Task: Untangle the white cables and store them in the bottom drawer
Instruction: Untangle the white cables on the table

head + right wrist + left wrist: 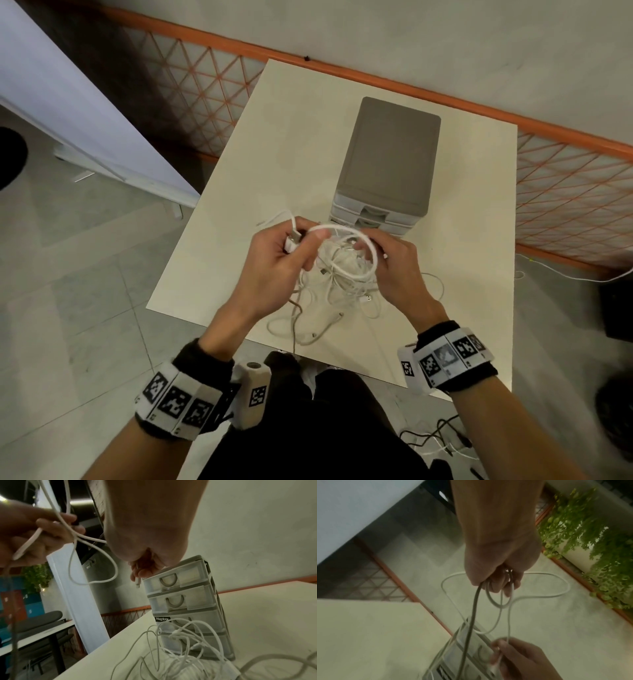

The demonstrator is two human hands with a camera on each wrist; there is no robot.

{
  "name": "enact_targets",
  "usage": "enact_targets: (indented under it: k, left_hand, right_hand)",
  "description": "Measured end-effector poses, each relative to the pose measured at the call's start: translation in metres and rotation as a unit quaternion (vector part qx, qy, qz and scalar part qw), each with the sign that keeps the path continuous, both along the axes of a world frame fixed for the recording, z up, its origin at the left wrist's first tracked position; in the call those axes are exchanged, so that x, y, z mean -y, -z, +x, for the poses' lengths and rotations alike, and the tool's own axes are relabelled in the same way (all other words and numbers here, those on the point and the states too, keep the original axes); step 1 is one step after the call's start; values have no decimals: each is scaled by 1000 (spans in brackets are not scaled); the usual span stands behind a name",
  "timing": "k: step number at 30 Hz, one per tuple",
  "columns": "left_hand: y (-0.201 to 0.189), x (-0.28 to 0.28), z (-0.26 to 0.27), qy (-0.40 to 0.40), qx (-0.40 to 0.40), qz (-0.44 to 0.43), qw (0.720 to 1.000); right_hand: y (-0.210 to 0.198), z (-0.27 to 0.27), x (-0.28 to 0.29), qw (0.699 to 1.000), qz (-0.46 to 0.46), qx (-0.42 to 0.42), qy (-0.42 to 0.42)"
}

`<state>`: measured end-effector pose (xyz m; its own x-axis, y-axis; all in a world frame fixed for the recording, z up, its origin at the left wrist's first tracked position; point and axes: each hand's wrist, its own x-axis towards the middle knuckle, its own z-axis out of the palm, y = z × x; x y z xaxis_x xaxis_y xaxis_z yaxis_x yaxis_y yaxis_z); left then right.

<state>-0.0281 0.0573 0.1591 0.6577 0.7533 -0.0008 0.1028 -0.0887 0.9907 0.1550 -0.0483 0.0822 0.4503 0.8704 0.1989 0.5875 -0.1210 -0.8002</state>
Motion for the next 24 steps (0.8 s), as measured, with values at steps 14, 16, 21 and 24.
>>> enact_targets:
  k: [14, 16, 21, 24]
  left_hand:
    - [-22, 8, -88, -35, -179, 120, 976]
    - [-34, 11, -108, -69, -109, 76, 989]
    - [-44, 30, -157, -134, -21, -16, 991]
    - [-38, 44, -172, -158, -29, -18, 987]
  right_hand:
    - [-9, -70, 24, 967, -163, -110, -160]
    - [-15, -91, 18, 955, -173, -123, -206]
    - [-3, -156, -11, 909, -163, -123, -362]
    - [34, -195, -26, 851, -273, -52, -446]
